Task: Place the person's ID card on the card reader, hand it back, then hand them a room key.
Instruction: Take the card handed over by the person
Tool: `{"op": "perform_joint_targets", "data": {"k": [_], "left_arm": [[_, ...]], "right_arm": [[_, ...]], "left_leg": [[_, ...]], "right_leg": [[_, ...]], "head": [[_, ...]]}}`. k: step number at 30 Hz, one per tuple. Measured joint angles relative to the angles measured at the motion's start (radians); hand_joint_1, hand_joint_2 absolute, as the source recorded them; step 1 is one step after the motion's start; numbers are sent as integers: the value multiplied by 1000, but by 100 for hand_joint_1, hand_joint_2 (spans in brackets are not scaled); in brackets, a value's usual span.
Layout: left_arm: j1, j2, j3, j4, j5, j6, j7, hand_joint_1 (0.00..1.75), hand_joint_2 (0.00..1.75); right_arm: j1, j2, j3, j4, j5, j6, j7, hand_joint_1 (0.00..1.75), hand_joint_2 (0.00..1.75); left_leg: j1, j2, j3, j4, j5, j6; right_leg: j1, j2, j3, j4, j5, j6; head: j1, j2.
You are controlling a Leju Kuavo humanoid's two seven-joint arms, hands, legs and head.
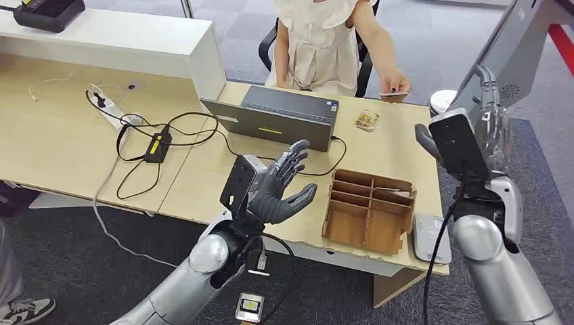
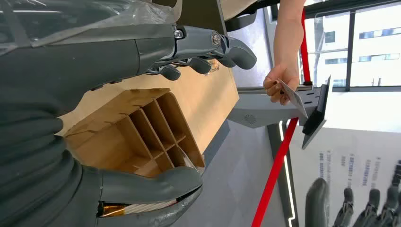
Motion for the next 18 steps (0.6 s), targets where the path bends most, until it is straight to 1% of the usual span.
{"op": "perform_joint_targets", "data": {"k": [2, 3, 7, 11, 15, 18], "left_arm": [[-1, -1, 0, 1, 1, 0, -1, 0, 175], [-3, -2, -1, 3, 3, 0, -3, 0, 175], [-17, -10, -16, 22, 9, 2, -10, 0, 175], [-21, -11, -20, 31, 16, 10, -17, 0, 175], [-24, -12, -23, 38, 22, 19, -19, 0, 175], [-27, -13, -25, 44, 25, 20, -19, 0, 175]], "right_arm": [[-11, 0, 4, 20, 14, -3, -2, 0, 175], [-28, 1, 11, 54, 35, -8, -5, 0, 175], [-147, 12, 69, 324, 113, -26, -13, 0, 175], [-190, 28, 95, 434, 151, -46, -16, 0, 175], [-239, 54, 113, 547, 169, -91, -29, 0, 175], [-269, 69, 122, 617, 178, -106, -30, 0, 175]], "left_leg": [[0, 0, 0, 0, 0, 0], [0, 0, 0, 0, 0, 0], [0, -1, -1, 0, 0, 0], [0, -1, -1, 0, 0, 0], [0, -1, -1, 0, 0, 0], [0, -1, -1, 0, 0, 0]], "right_leg": [[0, 0, 0, 0, 0, 0], [0, 0, 0, 0, 0, 0], [0, -1, -1, 0, 0, 0], [0, -1, -1, 0, 0, 0], [0, -1, -1, 0, 0, 0], [0, -1, -1, 0, 0, 0]], "head": [[0, 0], [0, 0], [-1, 0], [0, 0], [-1, 0], [-1, 0]]}}
